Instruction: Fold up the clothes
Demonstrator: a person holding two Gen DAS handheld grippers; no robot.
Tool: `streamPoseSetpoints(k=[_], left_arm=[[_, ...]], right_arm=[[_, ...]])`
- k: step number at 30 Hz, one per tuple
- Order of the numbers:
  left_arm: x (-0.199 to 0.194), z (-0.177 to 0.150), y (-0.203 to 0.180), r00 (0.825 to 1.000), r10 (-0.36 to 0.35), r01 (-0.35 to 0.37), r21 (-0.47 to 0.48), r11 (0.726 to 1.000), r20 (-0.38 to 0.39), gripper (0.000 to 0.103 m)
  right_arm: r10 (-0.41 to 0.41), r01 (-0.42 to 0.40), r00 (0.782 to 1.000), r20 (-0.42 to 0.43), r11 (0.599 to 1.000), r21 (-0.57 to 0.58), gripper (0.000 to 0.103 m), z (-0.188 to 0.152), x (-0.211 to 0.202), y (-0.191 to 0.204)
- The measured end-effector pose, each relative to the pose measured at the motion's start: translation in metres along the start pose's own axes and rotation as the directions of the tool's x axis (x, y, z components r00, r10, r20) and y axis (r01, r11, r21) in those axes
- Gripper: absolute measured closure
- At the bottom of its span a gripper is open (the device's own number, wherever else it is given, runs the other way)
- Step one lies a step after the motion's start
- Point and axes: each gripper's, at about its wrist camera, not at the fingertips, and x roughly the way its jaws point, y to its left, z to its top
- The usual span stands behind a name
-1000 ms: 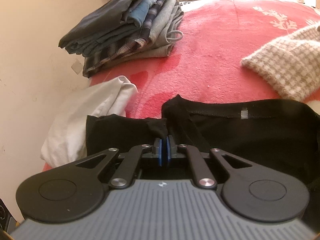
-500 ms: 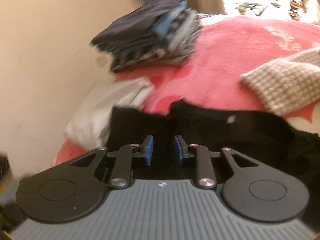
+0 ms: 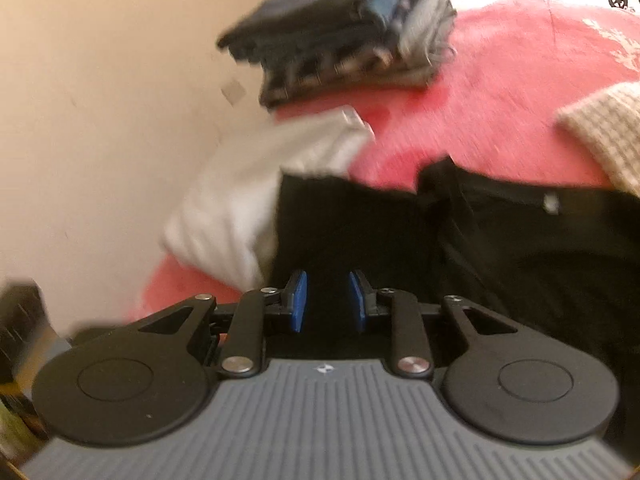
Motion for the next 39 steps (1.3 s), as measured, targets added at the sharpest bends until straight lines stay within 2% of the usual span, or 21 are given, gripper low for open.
streamPoseSetpoints(k=[3,6,9,12,15,16,18,20,22,24,26,30,32,34,37,39], left_arm=[[0.007,0.003,0.008,1.0,-0.008,0.007,-0.058,0.998,-0.016,0.073],[0.009,0.002,0.011,1.0,-0.012,0.011,-0.07,0.997,-0.014,0.08],[0.009,0.001,0.012,1.0,-0.016,0.015,-0.072,0.997,-0.012,0.08],[0.01,0.001,0.011,1.0,-0.024,0.023,-0.071,0.997,-0.011,0.075],[0.009,0.0,0.009,1.0,-0.021,0.021,-0.061,0.998,-0.007,0.076],[0.008,-0.001,0.008,1.0,-0.016,0.016,-0.053,0.998,-0.006,0.081],[0.007,-0.004,0.007,1.0,-0.012,0.011,-0.047,0.999,-0.012,0.083],[0.005,-0.006,0.006,1.0,-0.017,0.016,-0.059,0.998,-0.025,0.08],[0.002,-0.008,0.006,0.999,-0.034,0.032,-0.07,0.997,-0.035,0.065],[-0.002,-0.01,0.004,0.998,-0.05,0.047,-0.07,0.996,-0.036,0.058],[-0.004,-0.013,0.002,0.998,-0.047,0.045,-0.051,0.998,-0.034,0.055],[-0.005,-0.019,-0.006,1.0,-0.013,0.014,0.04,0.999,-0.024,0.056],[-0.004,-0.02,-0.013,0.999,0.036,-0.035,0.116,0.993,-0.01,0.063],[-0.002,-0.024,-0.02,0.995,0.096,-0.096,0.2,0.975,0.009,0.068],[0.0,-0.028,-0.028,0.989,0.143,-0.147,0.258,0.955,0.037,0.069],[0.0,-0.029,-0.03,0.986,0.158,-0.165,0.255,0.953,0.046,0.072]], right_arm=[[0.014,-0.014,0.999,0.029,1.0,0.005,0.08,0.017,0.011,0.013],[-0.008,0.009,0.999,0.033,1.0,-0.028,0.079,0.031,0.028,0.03],[-0.09,0.091,0.996,0.018,0.993,-0.074,0.079,0.035,0.047,0.041],[-0.165,0.164,0.986,-0.006,0.981,-0.108,0.079,0.037,0.063,0.043],[-0.2,0.199,0.98,0.003,0.974,-0.104,0.082,0.036,0.067,0.038],[-0.205,0.204,0.979,0.007,0.974,-0.099,0.082,0.035,0.068,0.035],[-0.173,0.174,0.985,0.021,0.982,-0.068,0.082,0.036,0.064,0.03],[-0.147,0.148,0.989,0.033,0.988,-0.038,0.081,0.039,0.058,0.025],[-0.121,0.122,0.992,0.046,0.993,-0.009,0.079,0.041,0.053,0.02],[-0.095,0.094,0.994,0.06,0.995,0.021,0.078,0.043,0.047,0.015],[-0.076,0.072,0.995,0.069,0.996,0.05,0.077,0.045,0.041,0.009],[-0.112,0.114,0.993,-0.029,0.985,0.127,0.075,0.031,0.011,-0.016],[-0.128,0.142,0.988,-0.09,0.975,0.17,0.074,0.016,0.002,-0.028],[-0.135,0.162,0.979,-0.149,0.969,0.185,0.074,-0.002,0.001,-0.034],[-0.122,0.165,0.971,-0.204,0.964,0.207,0.074,-0.024,0.006,-0.038],[-0.109,0.155,0.972,-0.21,0.964,0.215,0.074,-0.034,0.008,-0.035]])
